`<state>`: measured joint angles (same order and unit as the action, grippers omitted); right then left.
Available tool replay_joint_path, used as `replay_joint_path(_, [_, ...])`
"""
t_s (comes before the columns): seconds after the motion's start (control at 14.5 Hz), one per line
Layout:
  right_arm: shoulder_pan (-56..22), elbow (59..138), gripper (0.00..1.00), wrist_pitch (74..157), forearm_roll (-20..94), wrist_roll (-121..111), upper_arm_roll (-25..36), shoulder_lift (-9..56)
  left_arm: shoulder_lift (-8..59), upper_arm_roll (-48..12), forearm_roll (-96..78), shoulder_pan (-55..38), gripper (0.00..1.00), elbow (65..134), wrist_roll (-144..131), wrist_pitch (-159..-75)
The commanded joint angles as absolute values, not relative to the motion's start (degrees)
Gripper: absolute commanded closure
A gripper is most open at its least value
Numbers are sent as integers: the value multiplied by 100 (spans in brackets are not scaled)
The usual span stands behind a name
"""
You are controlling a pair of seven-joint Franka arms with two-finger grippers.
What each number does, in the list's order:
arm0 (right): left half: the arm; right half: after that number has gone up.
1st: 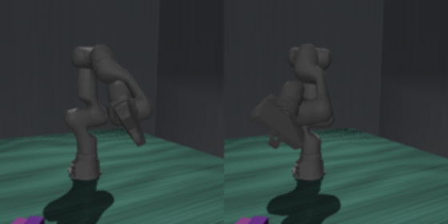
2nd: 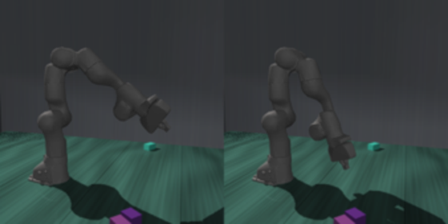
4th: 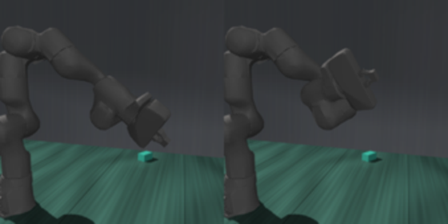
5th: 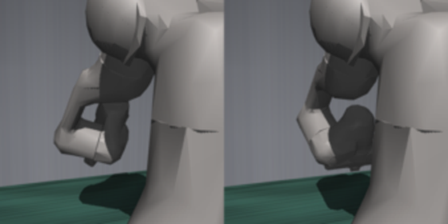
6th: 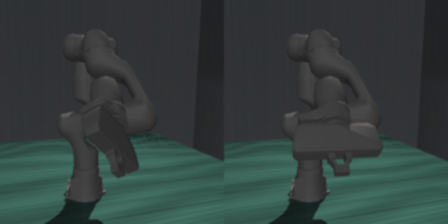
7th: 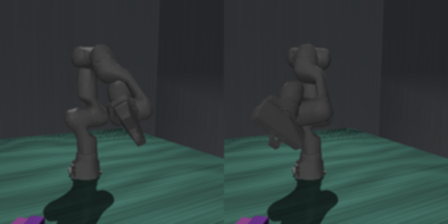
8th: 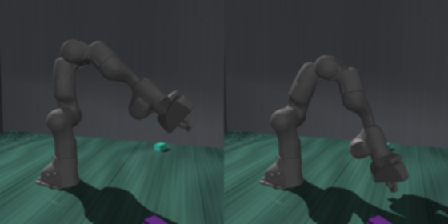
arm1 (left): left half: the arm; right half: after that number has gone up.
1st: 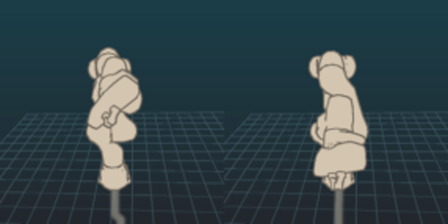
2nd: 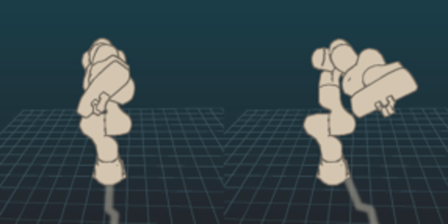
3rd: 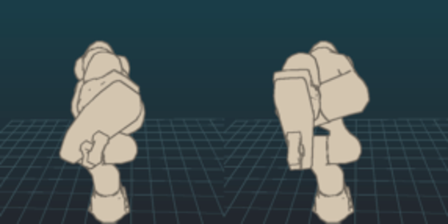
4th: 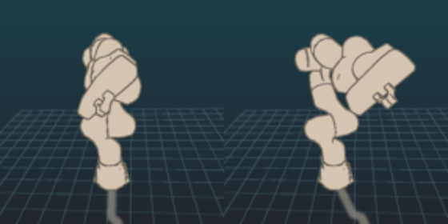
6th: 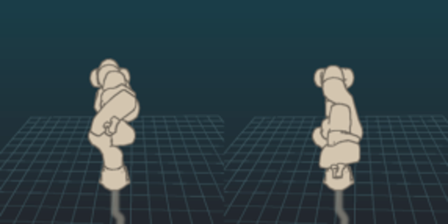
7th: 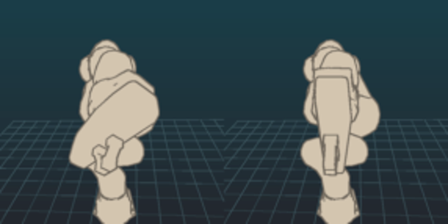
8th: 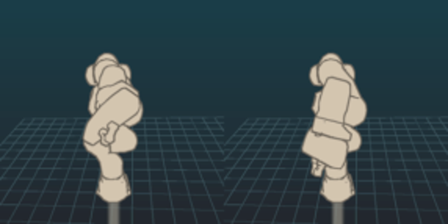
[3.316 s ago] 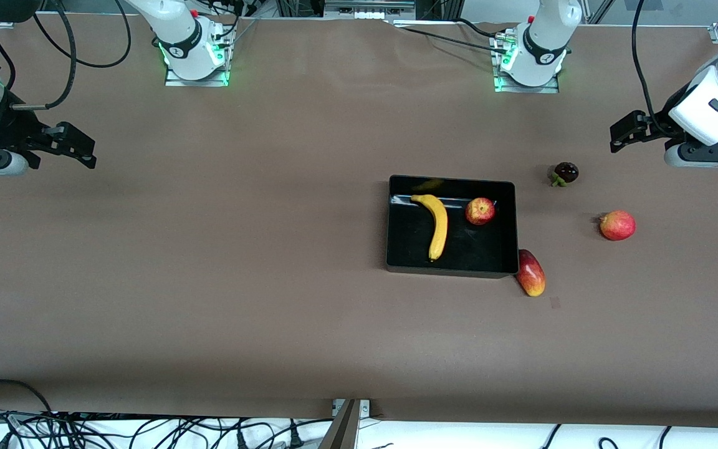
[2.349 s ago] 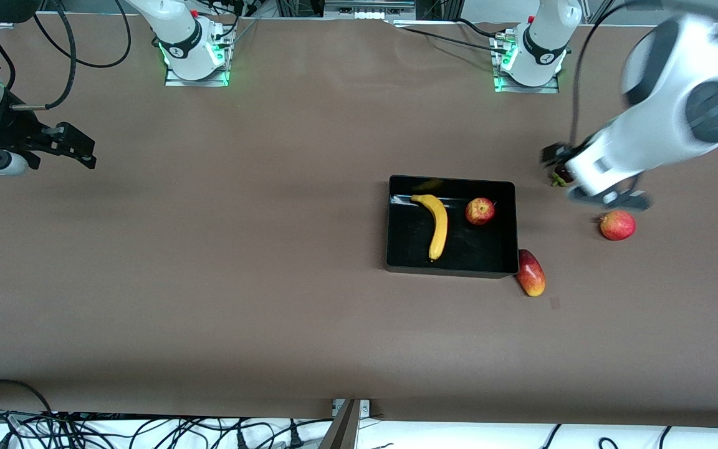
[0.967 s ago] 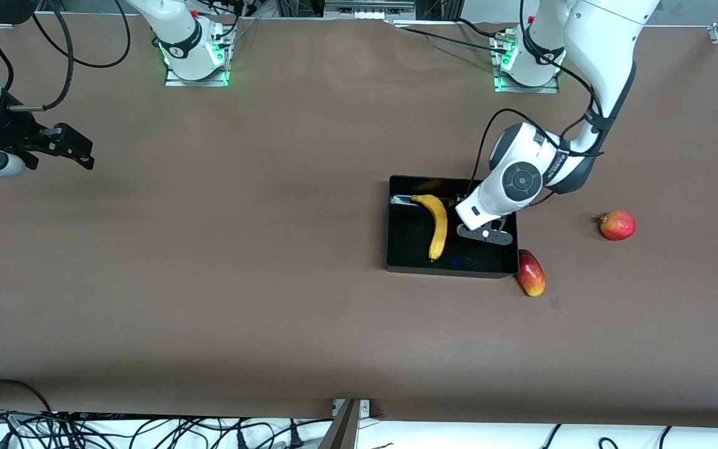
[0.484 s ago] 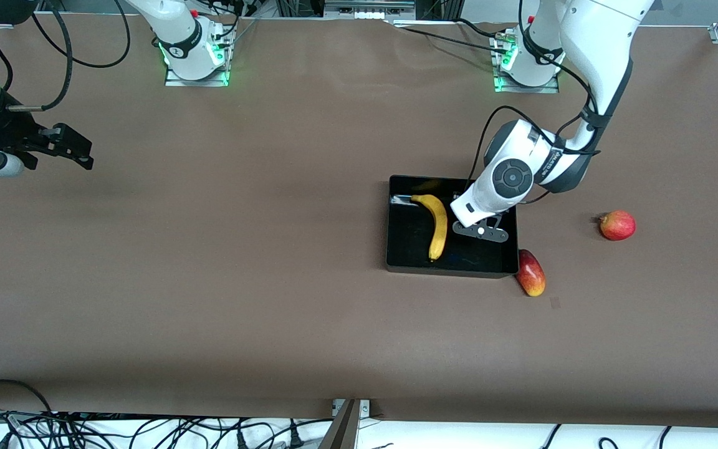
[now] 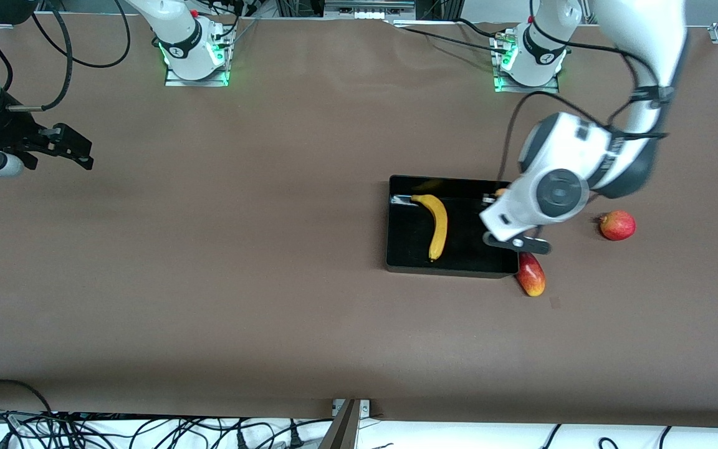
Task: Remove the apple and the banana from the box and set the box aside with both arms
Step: 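Lift the apple out of the tray beside the other red apple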
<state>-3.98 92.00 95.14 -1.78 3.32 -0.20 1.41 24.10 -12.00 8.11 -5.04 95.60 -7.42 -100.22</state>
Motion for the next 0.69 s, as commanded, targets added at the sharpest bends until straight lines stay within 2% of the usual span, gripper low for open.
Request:
replay_joint_path(0.0, [-325, 9088, 0, 9483, -62, 343, -53, 185, 2522, -1222, 1457, 148, 84, 9562, 349, -9967])
replay_joint_path(0.21, [-325, 9088, 0, 9483, -62, 343, -53, 185, 2426, -1248, 1890, 543, 83, 10324, 475, -10675])
replay_joint_path(0.41, [-325, 9088, 0, 9483, -62, 343, -62, 185, 2286, -1283, 1890, 800, 83, 11475, 475, -12019])
replay_joint_path(0.62, [-325, 9088, 0, 9483, -53, 343, -62, 185, 2285, -1283, 1890, 870, 83, 11970, 475, -12786])
